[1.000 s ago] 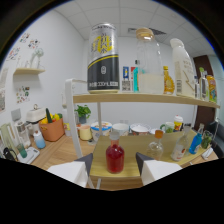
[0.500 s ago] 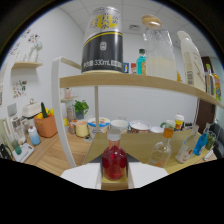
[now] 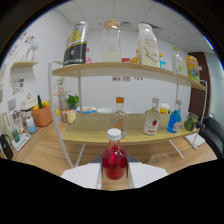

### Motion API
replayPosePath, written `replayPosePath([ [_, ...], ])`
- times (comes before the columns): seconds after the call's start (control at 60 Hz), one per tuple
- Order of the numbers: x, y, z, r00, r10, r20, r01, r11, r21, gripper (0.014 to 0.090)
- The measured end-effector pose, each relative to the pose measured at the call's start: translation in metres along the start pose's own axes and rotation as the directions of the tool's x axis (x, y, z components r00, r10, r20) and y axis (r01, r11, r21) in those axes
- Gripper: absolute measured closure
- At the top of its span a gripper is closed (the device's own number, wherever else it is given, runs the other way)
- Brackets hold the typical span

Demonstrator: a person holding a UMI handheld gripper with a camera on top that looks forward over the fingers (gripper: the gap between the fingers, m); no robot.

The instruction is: Make me a cup of Vodka Sunrise.

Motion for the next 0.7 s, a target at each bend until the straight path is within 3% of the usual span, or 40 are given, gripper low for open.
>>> replayPosePath([
  [0.167, 0.025, 0.029, -0.003, 0.996, 0.086, -0.012, -0.087, 0.995, -0.039, 0.0703],
  [0.317, 0.02, 0.007, -0.006, 0.899, 0.431, 0.081, -0.429, 0.902, -0.044, 0.0702],
  [0.483, 0.023, -0.022, -0.008, 0.454, 0.869, 0.198, -0.87, 0.48, -0.113, 0.0702],
  [0.7, 0.038, -0.041, -0.01, -0.142, 0.959, 0.245, -0.969, -0.084, -0.234, 0.0705],
])
